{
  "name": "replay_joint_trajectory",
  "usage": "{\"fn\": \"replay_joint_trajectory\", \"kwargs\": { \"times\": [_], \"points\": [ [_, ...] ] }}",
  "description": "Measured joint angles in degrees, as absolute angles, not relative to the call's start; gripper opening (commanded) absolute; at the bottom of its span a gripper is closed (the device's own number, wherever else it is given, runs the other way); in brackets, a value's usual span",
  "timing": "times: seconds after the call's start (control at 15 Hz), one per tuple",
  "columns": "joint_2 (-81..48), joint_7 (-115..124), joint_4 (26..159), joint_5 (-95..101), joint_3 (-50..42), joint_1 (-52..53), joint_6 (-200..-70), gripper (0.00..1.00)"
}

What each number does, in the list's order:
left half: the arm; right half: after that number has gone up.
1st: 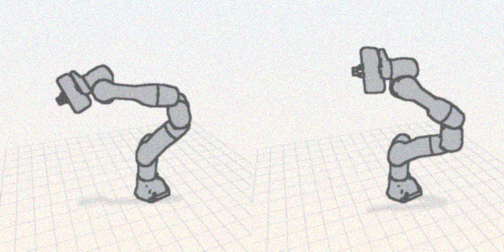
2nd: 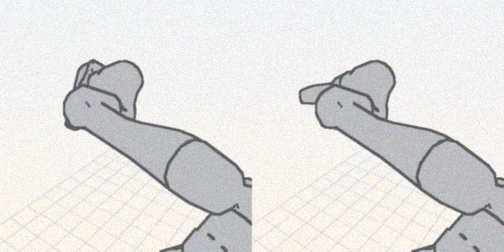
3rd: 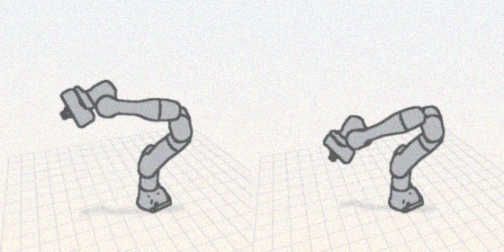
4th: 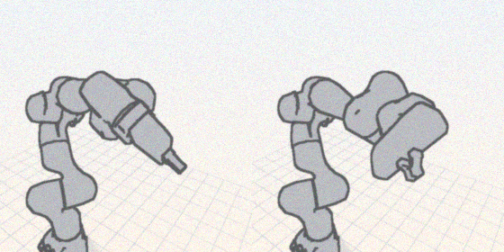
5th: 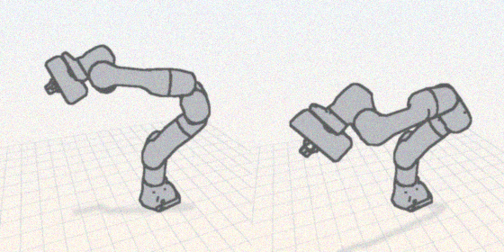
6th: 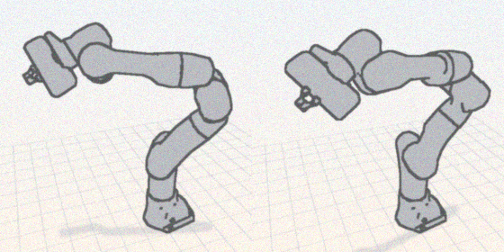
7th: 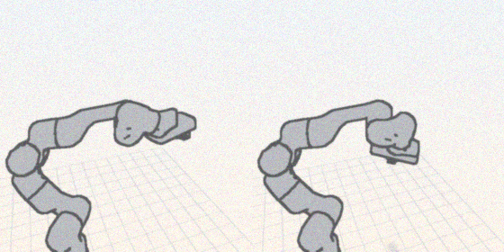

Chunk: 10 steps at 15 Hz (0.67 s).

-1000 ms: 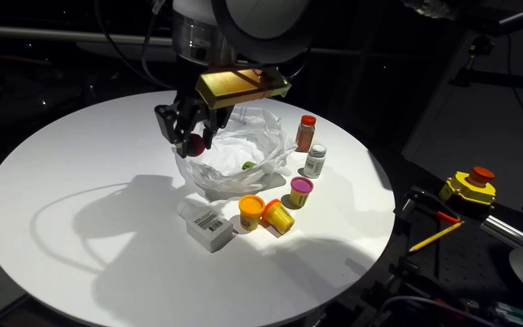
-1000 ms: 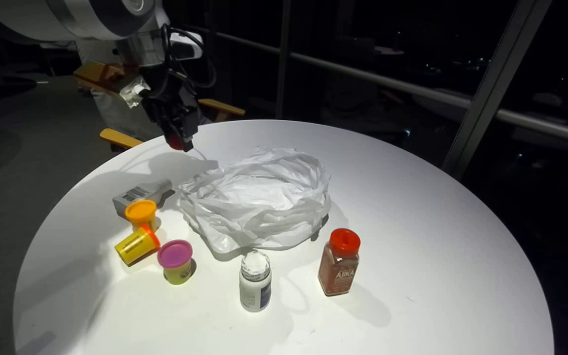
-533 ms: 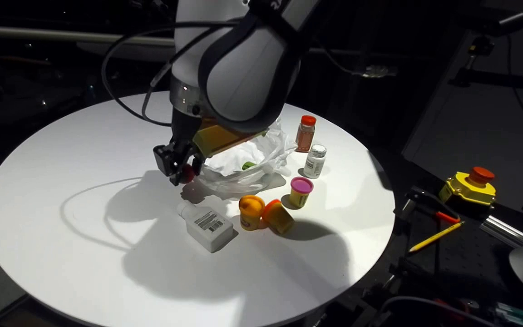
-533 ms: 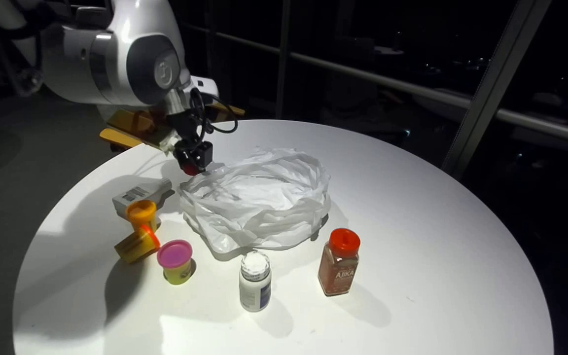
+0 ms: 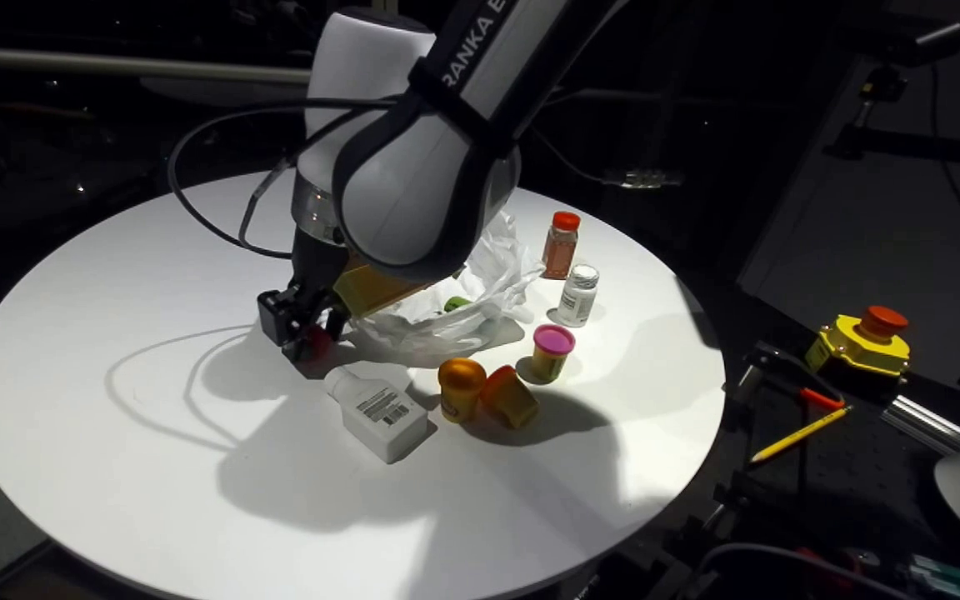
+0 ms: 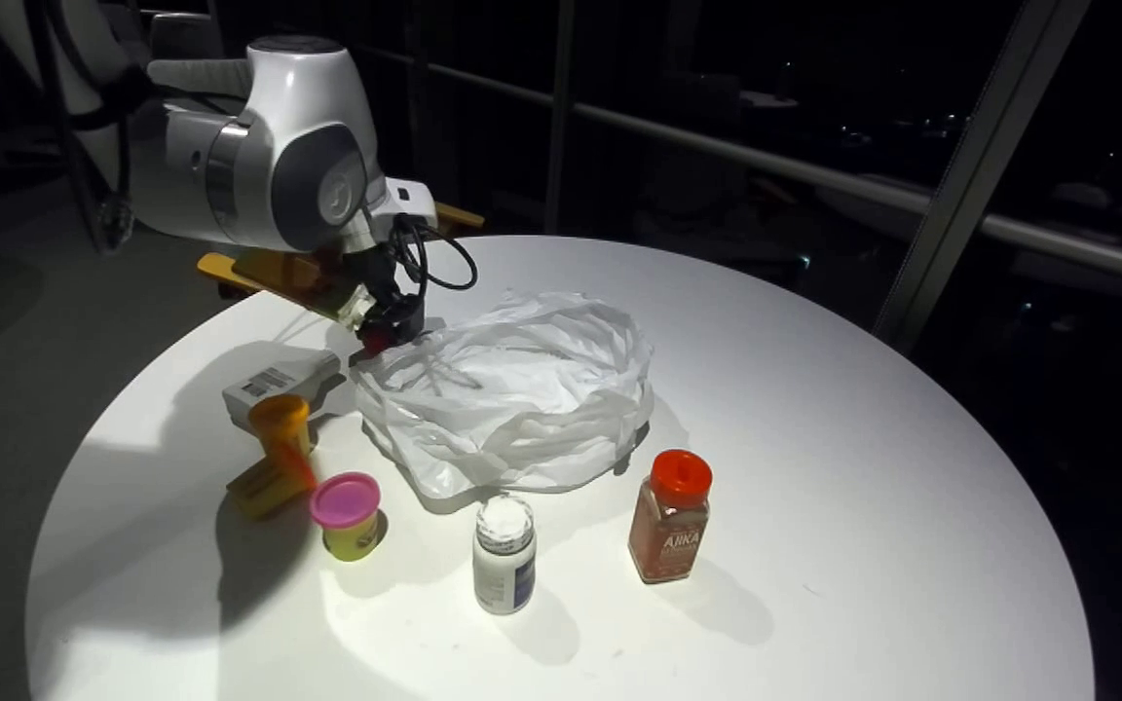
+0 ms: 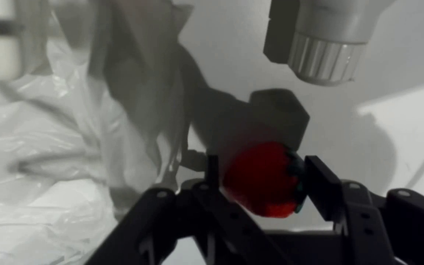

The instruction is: Pick up the objects from the plastic bag and put it on the table.

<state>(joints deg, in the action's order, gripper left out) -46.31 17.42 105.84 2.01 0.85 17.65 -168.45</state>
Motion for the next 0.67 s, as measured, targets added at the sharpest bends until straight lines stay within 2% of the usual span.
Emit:
{"fn": "replay_joint_trajectory", "kwargs": {
  "times": [0.07, 0.13, 0.33, 0.67],
  "points": [
    [-45.9, 17.7, 105.8, 1.9, -0.1, 18.3, -168.0, 0.99],
    [-45.2, 18.1, 105.9, 1.9, -1.4, 19.2, -166.9, 1.0],
    [-40.5, 19.4, 106.5, 2.0, -4.5, 22.1, -159.3, 1.0],
    [-27.9, 21.0, 107.1, 5.8, -3.9, 24.2, -142.3, 1.0]
  ]
}}
